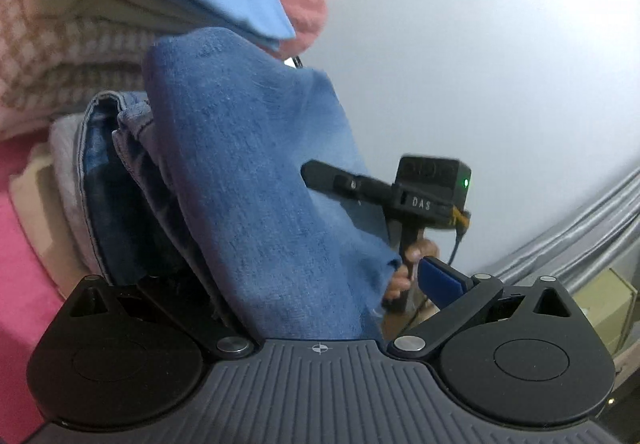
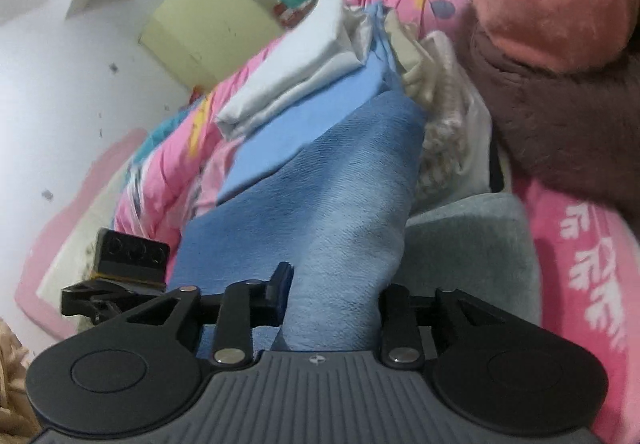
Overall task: Fold clothes
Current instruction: 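Carry the folded jeans with both grippers onto the folded clothes stack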
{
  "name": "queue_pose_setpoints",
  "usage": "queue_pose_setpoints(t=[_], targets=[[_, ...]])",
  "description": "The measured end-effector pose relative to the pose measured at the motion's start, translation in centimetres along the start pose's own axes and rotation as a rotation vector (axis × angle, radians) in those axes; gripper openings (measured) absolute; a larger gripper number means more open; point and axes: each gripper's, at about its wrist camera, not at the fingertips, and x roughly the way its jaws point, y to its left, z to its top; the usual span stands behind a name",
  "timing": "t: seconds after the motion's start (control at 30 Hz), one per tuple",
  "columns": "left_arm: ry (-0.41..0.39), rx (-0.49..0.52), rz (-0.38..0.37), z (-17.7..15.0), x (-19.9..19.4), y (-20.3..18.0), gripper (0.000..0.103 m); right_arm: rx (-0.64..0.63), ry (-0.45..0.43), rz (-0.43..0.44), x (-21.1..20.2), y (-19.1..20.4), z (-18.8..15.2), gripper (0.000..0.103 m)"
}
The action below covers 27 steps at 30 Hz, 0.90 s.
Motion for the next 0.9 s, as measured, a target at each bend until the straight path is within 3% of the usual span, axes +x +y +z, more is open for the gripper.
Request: queue_pose_setpoints(t=[0.17,0.23,0.3,0.47,0.53,0.57,0.7,0.77,0.9], targets=[[-0.005,-0.033,0.035,-0.9,0.4,2.3,0.103,0.113,0.057,-0.050,2.0,-4.3,-2.2,0.044],[-0.007,-0.046,0.027,-1.2,-0.4,2.8,0.103,0.154,0.016,-0.011,1.7,-5.3,-3.0,0.044],[-0.015,-0.050,0.027,-1.5,-1.4,3.0,0.103,0.118,-0.019,-0.047,1.0,-4.7,-3.5,0.060],[-0.132,0.056,0.170,-2.2,-6.2,1.6,0.103,0.045,-0.110,-0.307,-2.6,-2.3,-4.3,0.075],[-0.206,0.146,0.229,-2.7,-7.7,0.0,0.103,-0.005,-0.207,-0.404,-4.5,-0.1,-5.1,0.073],[-0.243,0.193,0.257,-2.8,-8.4,-0.8,0.103,-0.040,-0.262,-0.434,-5.4,1.1,-5.4,0.068],[-0.331,0.342,0.272,-1.9,-7.5,-4.7,0.103,-0.200,-0.410,-0.414,-5.4,7.9,-7.5,0.062],[-0.323,0.418,0.269,-1.5,-5.1,-6.1,0.103,-0.220,-0.428,-0.452,-3.9,9.7,-8.2,0.061],[-0.246,0.552,0.383,-2.5,-1.1,-5.6,0.102,-0.313,-0.399,-0.580,0.8,11.3,-10.5,0.061]])
